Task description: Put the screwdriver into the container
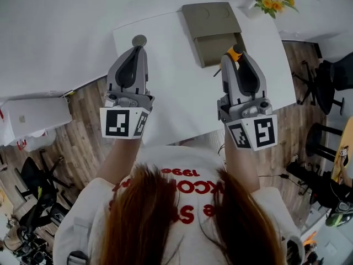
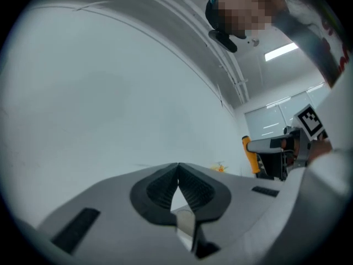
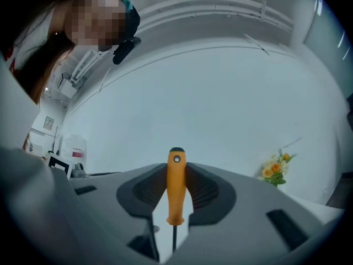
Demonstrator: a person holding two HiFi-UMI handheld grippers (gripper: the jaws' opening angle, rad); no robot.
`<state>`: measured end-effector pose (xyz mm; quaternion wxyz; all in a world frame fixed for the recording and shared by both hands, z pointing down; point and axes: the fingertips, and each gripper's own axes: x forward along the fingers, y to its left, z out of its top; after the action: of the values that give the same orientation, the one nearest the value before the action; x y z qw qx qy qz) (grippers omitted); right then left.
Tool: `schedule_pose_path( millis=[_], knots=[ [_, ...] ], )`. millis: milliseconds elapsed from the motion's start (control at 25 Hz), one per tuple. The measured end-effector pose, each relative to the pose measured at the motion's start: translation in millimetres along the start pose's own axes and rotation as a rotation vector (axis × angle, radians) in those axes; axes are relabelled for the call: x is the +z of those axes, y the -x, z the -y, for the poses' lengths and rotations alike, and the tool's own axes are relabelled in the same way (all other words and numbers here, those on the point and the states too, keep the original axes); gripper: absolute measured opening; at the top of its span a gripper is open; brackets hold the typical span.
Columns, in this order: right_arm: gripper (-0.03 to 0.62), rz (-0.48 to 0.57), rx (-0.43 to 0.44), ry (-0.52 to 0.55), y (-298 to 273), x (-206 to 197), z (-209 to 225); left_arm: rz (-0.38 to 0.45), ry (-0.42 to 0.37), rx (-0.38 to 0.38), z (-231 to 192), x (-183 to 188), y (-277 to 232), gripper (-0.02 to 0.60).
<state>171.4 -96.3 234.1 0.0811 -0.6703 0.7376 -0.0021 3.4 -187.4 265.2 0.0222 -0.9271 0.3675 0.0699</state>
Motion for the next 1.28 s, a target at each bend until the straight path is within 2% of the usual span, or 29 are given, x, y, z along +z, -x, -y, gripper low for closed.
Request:
schedule_pose_path(
  millis=[160,360,720,1080,1280],
  knots=[
    [0.109,0.000,-0.071,-0.006,17,0,23,-0.006,0.010,-0.061,21,-5,-14,0.009],
    [0.109,-0.032,-0.085,-0.034,22,-14,40,-0.039,-0.001,-0.093,36,-20,-24,0.009],
    [0.109,-0.082,-0.104,-0.080,4,-56,70,-0.103,-0.017,-0.058,23,-53,-37,0.009],
    [0.109,-0.227,-0.020,0.082,-39,-121,105,-0.145,-0.021,-0.008,13,-89,-62,0.008],
    [0.109,-0.380,0.040,0.221,-58,-170,113,-0.167,-0.011,0.000,14,-107,-70,0.008]
  ],
)
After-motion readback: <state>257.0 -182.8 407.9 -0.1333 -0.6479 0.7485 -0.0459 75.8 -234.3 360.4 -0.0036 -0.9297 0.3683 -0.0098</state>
